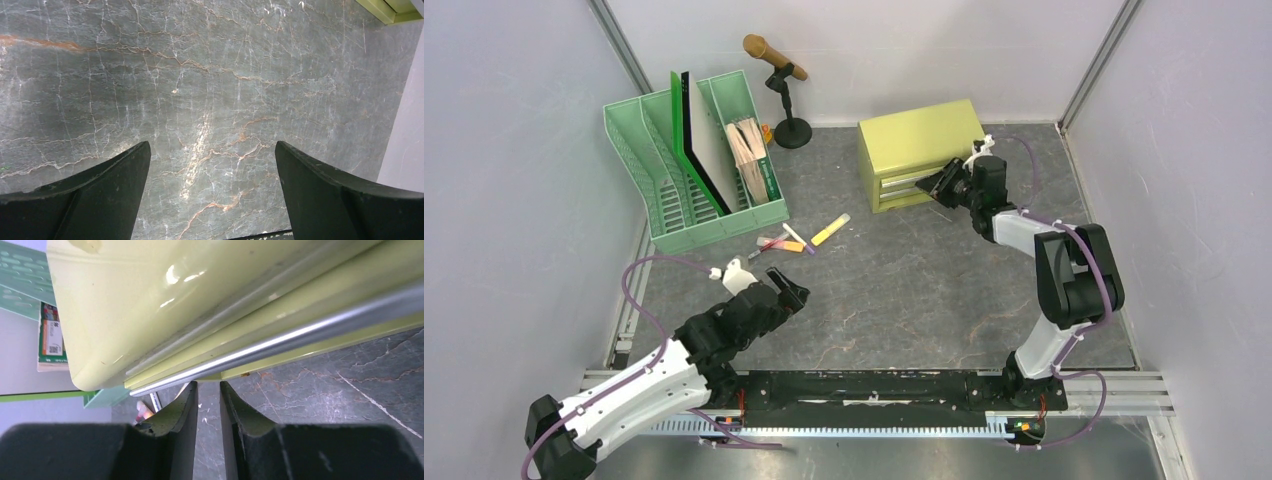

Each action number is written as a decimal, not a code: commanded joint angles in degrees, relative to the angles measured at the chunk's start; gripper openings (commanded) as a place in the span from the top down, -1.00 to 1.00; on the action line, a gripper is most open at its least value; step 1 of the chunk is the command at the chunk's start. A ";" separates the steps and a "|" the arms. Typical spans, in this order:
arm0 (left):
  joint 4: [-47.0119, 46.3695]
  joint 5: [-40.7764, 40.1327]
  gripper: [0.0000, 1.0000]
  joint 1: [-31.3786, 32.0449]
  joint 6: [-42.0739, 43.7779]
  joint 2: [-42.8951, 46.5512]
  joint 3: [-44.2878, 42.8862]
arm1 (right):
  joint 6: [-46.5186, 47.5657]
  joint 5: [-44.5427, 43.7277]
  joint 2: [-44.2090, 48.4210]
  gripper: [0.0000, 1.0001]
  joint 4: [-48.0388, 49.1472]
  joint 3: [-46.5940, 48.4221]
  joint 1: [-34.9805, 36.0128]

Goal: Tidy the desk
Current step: Close the drawer in the storage box.

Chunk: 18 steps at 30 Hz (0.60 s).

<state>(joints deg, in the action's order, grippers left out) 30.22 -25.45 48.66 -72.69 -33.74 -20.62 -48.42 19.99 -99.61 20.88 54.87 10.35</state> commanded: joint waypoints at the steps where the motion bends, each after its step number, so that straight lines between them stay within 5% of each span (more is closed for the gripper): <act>1: 0.63 -2.50 -0.99 0.10 -3.19 0.23 0.06 | -7.88 -2.72 -0.70 0.43 14.11 -3.43 -0.07; 18: 1.49 -3.28 -0.99 0.08 -2.51 2.97 0.77 | -18.37 -4.17 -6.38 0.34 35.84 -8.56 0.69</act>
<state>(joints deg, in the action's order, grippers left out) 31.55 -25.67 48.66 -74.32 -31.66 -20.16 -63.13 17.39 -104.36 46.44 47.29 10.63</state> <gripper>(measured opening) 0.994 0.331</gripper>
